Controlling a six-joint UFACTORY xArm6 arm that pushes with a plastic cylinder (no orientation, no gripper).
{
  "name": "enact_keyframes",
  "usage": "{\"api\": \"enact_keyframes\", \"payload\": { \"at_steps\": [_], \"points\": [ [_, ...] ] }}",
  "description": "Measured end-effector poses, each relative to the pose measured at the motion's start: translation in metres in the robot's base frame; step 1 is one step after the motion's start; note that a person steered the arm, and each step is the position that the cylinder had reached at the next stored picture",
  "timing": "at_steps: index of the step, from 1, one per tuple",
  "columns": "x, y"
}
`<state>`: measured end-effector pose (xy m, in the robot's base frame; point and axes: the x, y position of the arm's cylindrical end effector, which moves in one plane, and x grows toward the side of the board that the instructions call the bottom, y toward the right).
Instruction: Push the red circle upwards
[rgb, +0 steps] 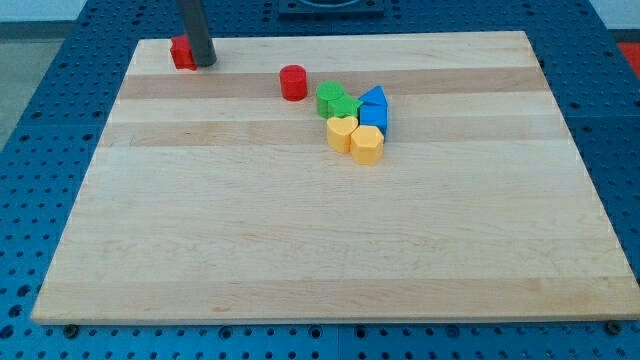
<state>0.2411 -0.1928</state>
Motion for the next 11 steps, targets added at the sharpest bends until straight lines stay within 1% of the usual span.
{"api": "enact_keyframes", "payload": {
  "at_steps": [2, 3, 4, 5, 6, 7, 8, 9, 10, 11],
  "points": [
    [0.000, -0.020],
    [0.005, 0.010],
    [0.019, 0.029],
    [0.043, 0.029],
    [0.079, 0.033],
    [0.108, 0.063],
    [0.107, 0.113],
    [0.092, 0.146],
    [0.071, 0.151],
    [0.060, 0.148]
  ]
}}
